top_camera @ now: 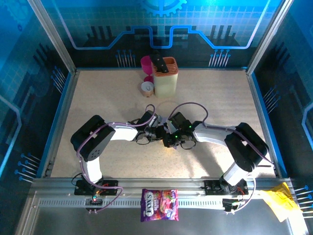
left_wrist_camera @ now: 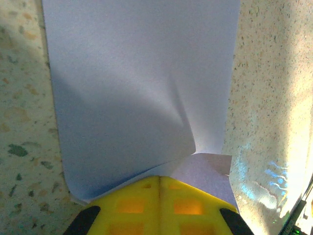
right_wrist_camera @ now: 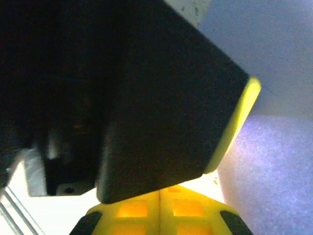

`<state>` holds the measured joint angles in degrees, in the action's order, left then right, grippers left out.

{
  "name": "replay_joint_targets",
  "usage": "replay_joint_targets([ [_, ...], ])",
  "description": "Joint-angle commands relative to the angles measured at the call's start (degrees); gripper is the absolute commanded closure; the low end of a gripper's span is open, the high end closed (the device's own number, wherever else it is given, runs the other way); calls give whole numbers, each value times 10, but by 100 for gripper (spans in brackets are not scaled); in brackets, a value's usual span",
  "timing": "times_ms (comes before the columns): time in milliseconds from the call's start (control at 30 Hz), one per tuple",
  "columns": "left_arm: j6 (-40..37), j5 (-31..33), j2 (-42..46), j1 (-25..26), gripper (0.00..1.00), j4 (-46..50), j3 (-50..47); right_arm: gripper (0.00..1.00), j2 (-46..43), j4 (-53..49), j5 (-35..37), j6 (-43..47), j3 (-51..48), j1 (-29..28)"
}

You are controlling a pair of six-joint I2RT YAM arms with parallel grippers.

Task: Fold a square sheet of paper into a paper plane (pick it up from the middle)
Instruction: Third fold the triangle at the center of the table.

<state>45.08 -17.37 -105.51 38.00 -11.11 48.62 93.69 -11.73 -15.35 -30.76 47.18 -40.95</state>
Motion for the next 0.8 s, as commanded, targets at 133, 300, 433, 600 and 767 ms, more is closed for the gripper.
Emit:
replay_joint_targets([
  [133,-6,27,-19,0,100,29,-16,100,26,37,6,-7,-45,24],
  [300,-5,32,-20,0,100,31,-18,100,21,69,-26,-22,-81,47],
  [433,-2,37,-21,0,100,34,-20,100,17,102,-59,-45,-109,66],
  [600,8,50,-17,0,100,42,-22,100,6,127,-75,-69,-148,88],
  [767,19,67,-12,0,100,52,-23,100,-8,136,-71,-90,-190,111],
])
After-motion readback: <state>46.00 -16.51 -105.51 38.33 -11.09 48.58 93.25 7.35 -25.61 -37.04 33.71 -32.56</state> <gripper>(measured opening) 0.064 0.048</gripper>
